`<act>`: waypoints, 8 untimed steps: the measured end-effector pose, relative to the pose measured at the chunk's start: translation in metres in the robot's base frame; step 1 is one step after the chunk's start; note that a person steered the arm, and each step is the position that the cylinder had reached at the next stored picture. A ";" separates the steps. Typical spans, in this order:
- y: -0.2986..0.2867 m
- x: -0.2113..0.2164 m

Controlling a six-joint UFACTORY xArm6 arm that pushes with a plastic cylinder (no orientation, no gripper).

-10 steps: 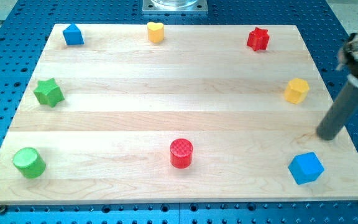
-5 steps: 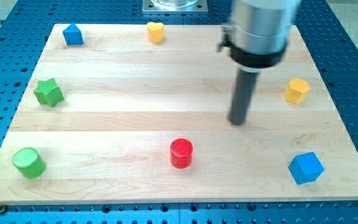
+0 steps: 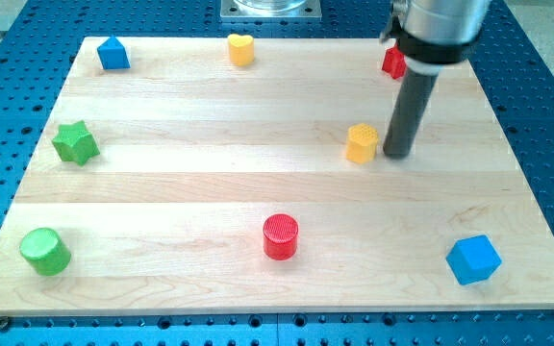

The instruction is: Place the hexagon and red star diagonal to each other

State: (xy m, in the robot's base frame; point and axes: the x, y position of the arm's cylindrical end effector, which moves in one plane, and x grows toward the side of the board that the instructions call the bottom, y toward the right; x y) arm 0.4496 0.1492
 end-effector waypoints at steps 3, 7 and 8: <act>-0.047 -0.097; 0.040 -0.184; 0.019 -0.184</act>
State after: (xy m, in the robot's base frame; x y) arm 0.2653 0.1686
